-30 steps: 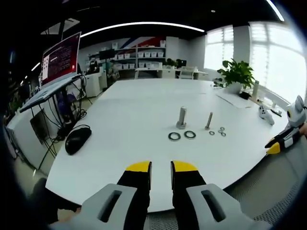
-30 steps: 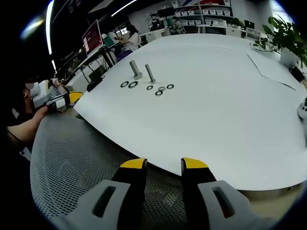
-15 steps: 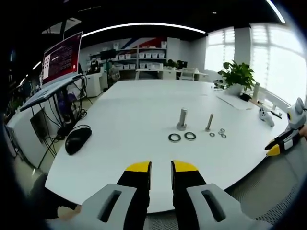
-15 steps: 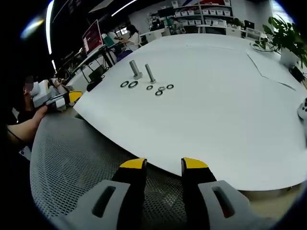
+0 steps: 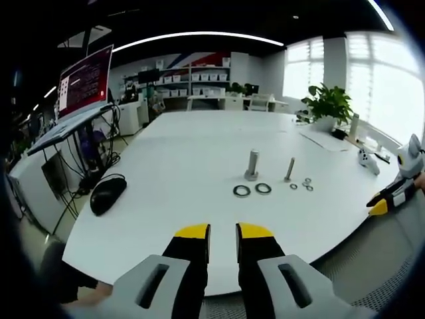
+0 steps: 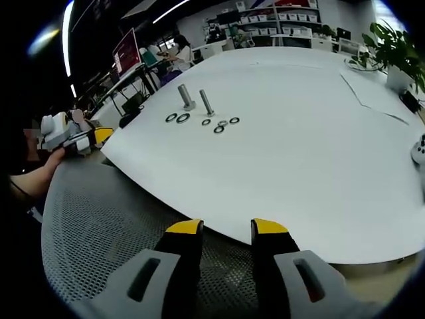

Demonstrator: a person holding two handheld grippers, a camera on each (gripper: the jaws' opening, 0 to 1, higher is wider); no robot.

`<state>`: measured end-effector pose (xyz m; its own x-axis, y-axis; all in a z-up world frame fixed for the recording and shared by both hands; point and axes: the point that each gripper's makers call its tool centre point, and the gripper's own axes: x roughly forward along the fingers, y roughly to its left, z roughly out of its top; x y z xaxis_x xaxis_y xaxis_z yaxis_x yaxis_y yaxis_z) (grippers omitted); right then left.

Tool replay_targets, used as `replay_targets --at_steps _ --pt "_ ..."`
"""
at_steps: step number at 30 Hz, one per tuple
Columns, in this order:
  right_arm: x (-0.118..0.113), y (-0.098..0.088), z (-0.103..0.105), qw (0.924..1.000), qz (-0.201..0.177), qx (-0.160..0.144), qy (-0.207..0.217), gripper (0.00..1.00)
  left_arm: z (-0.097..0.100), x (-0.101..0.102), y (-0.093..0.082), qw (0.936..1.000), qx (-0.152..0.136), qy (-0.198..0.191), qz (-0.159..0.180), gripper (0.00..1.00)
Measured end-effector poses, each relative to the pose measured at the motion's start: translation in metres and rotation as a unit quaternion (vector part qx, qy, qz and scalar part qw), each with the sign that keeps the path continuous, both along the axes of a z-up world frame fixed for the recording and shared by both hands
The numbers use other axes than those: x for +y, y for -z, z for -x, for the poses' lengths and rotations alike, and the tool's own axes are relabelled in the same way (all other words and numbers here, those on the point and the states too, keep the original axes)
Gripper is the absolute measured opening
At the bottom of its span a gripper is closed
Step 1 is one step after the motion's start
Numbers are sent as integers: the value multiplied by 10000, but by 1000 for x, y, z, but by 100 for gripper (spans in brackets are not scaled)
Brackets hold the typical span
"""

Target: Place the washer onto the threaded stud by aligning its center hole with the stud, sliding it down to the base, and recovering from edge contact or off-axis alignment until the washer reaches the visible bottom stop.

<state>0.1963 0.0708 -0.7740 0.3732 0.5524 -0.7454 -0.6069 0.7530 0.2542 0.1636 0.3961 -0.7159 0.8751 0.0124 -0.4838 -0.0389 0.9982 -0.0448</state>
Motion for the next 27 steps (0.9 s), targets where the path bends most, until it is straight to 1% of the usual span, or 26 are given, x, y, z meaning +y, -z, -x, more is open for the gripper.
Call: replay_targets --at_steps 27 --pt "0 -1 0 10000 -20 -16 15 31 -1 1 1 10000 8 -2 -19 13"
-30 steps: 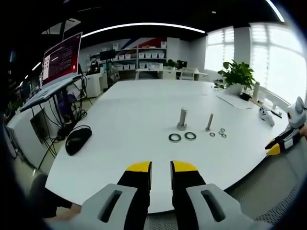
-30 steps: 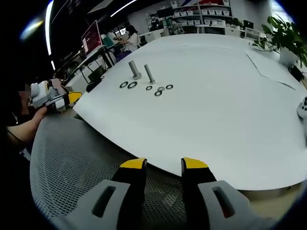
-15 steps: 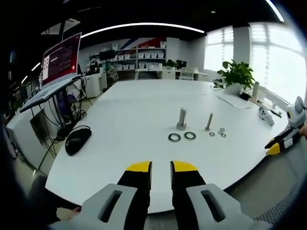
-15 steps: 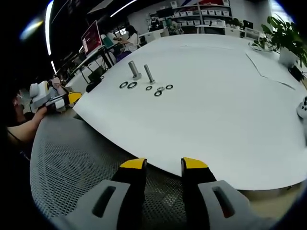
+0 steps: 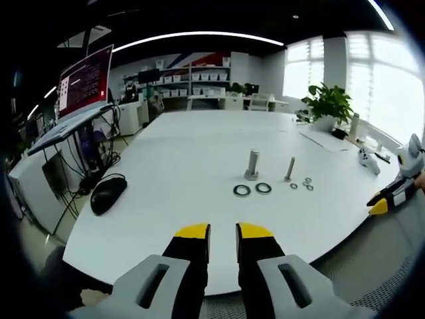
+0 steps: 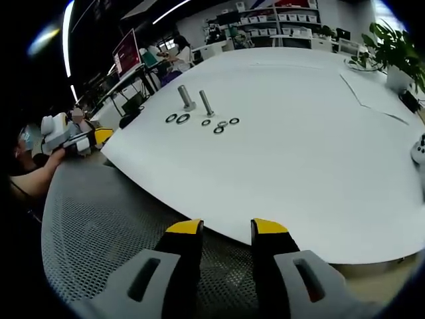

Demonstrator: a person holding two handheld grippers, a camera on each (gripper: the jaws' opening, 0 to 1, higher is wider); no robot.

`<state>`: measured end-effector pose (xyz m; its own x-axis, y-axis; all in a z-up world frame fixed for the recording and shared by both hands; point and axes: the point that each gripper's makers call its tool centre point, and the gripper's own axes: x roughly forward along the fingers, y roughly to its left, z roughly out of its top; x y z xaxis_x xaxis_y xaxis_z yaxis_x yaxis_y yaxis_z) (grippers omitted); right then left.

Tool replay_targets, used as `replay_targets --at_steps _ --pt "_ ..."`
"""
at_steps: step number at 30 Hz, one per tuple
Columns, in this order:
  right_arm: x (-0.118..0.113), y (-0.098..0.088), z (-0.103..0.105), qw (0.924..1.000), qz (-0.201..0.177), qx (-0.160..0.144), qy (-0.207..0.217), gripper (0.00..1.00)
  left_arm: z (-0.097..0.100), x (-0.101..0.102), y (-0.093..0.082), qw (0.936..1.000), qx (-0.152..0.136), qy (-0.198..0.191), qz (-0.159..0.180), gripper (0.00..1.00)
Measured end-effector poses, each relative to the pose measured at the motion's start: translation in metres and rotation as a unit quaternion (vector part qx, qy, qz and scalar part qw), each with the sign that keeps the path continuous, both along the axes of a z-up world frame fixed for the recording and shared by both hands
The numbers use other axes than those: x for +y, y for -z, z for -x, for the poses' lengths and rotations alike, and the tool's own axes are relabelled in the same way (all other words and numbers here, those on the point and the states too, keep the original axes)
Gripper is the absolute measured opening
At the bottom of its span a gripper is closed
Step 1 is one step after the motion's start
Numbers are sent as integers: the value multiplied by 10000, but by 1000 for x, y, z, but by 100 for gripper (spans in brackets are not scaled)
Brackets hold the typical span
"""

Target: Place the washer onto the threaded stud by aligning its center hole with the stud, sliding it down to the base, and recovering from edge contact or off-axis alignment until the washer reaches the visible bottom stop.

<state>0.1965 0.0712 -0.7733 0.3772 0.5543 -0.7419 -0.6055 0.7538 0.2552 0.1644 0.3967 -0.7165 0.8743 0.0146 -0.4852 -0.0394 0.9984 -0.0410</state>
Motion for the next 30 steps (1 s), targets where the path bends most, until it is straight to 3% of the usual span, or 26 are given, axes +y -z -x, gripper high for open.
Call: replay_targets --at_steps 30 --pt "0 1 0 10000 41 22 -37 31 0 -1 1 10000 33 42 0 12"
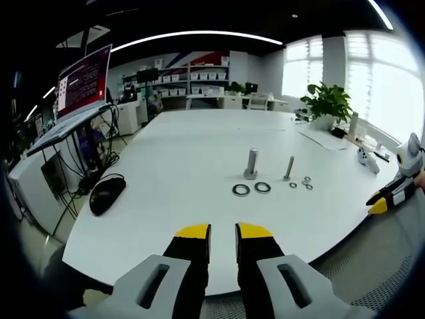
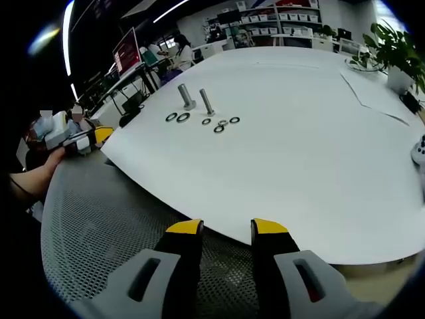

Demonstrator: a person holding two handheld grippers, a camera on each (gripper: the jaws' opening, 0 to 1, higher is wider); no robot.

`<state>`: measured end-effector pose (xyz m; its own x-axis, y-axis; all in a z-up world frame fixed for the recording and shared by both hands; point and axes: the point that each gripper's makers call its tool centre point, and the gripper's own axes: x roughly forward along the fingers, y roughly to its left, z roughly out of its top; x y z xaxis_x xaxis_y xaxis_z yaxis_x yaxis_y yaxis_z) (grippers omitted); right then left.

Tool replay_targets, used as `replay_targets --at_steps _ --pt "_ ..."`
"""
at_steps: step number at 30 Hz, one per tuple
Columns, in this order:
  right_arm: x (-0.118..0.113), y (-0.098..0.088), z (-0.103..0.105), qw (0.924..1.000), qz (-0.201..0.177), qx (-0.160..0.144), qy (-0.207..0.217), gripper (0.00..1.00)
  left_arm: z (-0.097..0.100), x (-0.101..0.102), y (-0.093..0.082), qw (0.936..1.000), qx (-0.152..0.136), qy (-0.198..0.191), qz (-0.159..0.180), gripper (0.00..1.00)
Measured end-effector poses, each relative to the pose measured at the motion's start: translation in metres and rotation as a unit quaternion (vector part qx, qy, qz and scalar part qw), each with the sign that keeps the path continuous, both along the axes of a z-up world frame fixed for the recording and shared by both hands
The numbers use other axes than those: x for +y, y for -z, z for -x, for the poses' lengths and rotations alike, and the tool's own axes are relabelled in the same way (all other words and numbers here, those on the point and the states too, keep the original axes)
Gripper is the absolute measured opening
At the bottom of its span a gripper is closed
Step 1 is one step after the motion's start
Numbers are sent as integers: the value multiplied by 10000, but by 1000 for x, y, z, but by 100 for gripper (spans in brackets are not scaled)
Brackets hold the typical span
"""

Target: Place the washer onto the threaded stud by aligning its center hole with the stud, sliding it down to the base, and recovering from edge contact or off-axis alignment until the washer reaches the visible bottom stop.

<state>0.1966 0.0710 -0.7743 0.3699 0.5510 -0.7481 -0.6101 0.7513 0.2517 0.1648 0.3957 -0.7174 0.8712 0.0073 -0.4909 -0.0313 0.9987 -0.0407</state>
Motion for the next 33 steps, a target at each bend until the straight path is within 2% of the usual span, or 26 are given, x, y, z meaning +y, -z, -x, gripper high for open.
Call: replay_targets --at_steps 33 --pt "0 0 -1 10000 -21 -21 13 31 0 1 -1 10000 -29 -18 -25 12"
